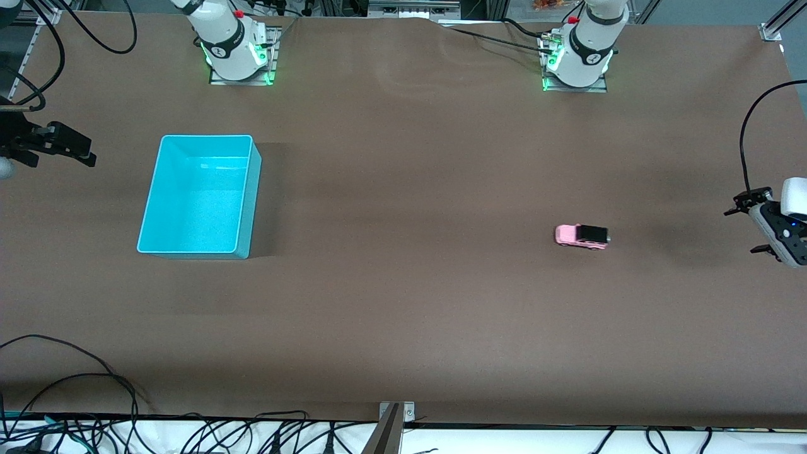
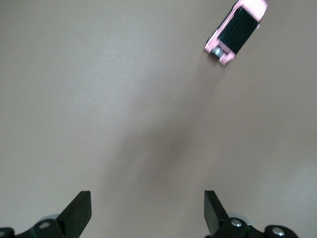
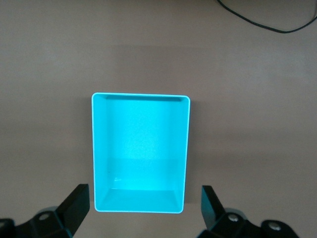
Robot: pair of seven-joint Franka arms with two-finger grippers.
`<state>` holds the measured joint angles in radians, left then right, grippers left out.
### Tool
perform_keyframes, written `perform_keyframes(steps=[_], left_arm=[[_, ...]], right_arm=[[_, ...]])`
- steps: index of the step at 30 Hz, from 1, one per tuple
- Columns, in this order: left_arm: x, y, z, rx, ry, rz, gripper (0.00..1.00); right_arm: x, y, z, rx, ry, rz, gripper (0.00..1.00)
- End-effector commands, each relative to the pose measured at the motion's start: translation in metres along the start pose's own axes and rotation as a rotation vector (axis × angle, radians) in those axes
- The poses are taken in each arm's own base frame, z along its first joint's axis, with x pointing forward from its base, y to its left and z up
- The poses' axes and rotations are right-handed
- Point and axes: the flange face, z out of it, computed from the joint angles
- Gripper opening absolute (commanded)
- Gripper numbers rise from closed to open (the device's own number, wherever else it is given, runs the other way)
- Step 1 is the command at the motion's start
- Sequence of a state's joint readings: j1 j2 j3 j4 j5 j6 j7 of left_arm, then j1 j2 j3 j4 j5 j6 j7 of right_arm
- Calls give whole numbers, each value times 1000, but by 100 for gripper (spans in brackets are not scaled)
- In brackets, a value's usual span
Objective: Wind and store pink jeep toy
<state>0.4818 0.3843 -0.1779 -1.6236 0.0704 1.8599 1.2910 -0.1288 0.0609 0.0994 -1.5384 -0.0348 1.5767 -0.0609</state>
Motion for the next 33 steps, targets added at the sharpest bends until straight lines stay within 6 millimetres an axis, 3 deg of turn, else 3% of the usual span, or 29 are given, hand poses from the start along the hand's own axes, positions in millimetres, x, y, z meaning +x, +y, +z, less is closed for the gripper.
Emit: perform_keyframes(steps=[1, 10, 22, 28, 31, 33], left_arm=[[15, 12, -33, -18, -36, -71, 100], [25, 40, -68, -46, -65, -199, 100], [37, 95, -133, -61, -101, -392, 100], [58, 121, -167, -87, -146, -568, 100], [77, 131, -171, -71, -151, -575, 100], [79, 132, -172, -70, -150, -614, 100]], right_arm=[[-3, 1, 0, -1, -4, -12, 100], [-3, 0, 0, -1, -5, -13, 100], [-4, 1, 0, -1, -8, -12, 100], [-4, 1, 0, -1, -8, -12, 100], [-4, 1, 0, -1, -8, -12, 100], [-4, 1, 0, -1, -8, -12, 100]])
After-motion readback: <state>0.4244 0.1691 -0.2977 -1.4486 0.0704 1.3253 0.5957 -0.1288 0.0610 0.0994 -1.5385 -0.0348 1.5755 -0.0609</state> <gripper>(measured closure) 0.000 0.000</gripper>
